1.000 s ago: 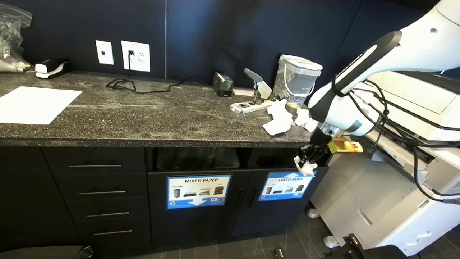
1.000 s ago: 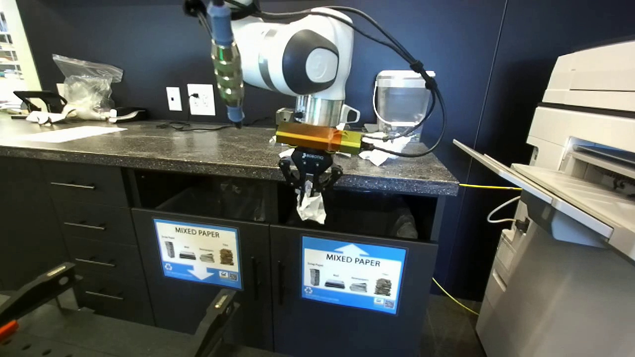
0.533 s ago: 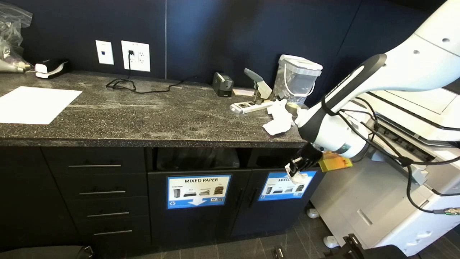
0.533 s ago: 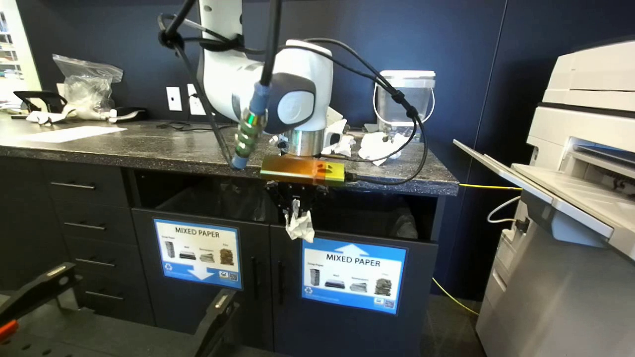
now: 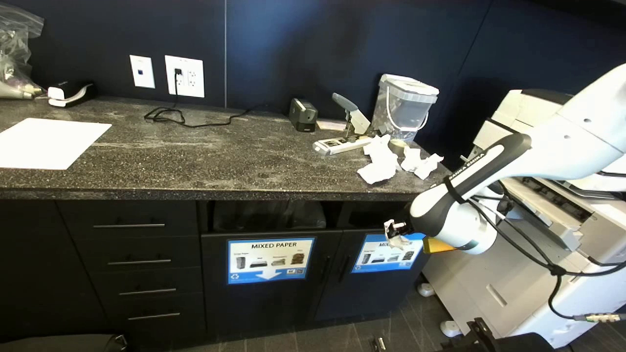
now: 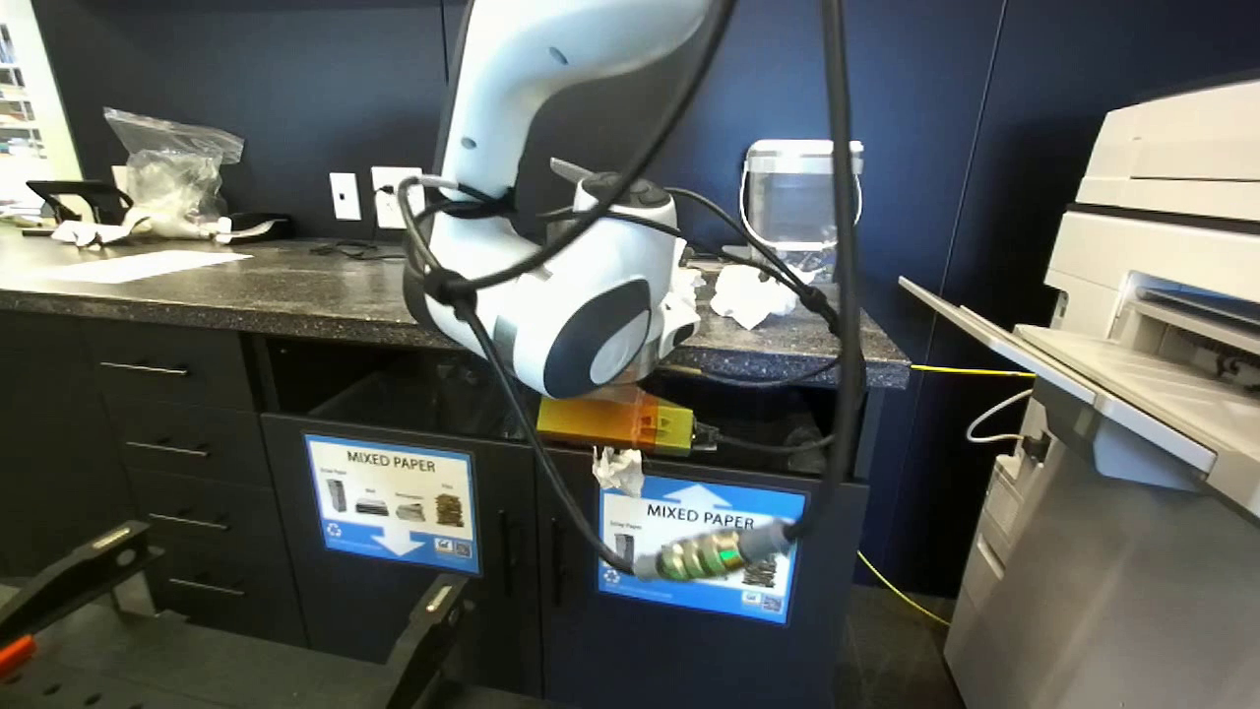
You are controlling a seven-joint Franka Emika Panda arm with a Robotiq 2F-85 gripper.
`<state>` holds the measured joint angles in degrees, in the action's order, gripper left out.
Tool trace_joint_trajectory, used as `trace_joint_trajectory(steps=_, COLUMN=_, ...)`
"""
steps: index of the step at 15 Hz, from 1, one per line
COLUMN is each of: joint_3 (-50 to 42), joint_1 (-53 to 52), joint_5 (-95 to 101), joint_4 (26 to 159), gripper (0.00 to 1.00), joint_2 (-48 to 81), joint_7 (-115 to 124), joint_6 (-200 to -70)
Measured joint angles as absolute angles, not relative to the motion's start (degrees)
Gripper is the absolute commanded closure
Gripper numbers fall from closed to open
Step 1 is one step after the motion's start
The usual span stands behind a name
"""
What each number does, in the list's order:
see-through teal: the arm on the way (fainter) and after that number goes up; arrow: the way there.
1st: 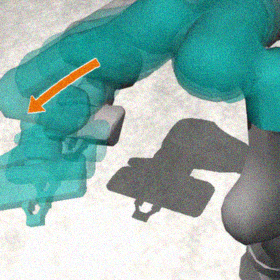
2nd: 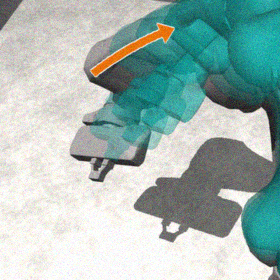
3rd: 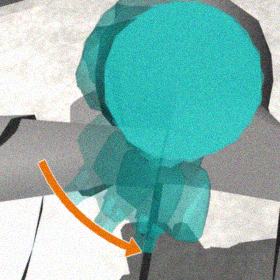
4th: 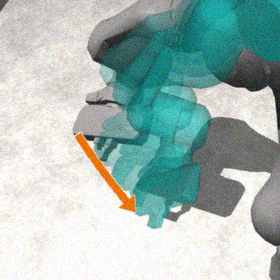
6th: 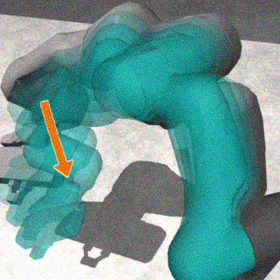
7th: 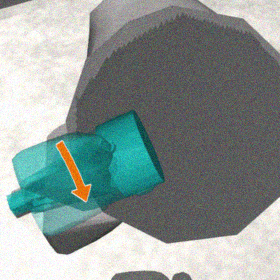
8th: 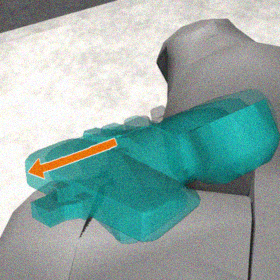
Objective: Put the tissues in the rubbish bin.
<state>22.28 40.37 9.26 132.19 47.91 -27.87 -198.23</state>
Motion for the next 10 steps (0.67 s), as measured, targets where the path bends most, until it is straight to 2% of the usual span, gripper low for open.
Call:
trace_joint_trajectory(steps=4, joint_3=22.20, joint_1=43.63, joint_5=19.16, joint_4=126.40, gripper=0.83, joint_2=55.07, joint_7=-17.21, joint_6=-204.51)
trace_joint_trajectory(steps=10, joint_3=22.16, joint_1=43.26, joint_5=23.01, joint_4=116.53, gripper=0.83, joint_2=63.74, joint_7=-5.91, joint_6=-210.96)
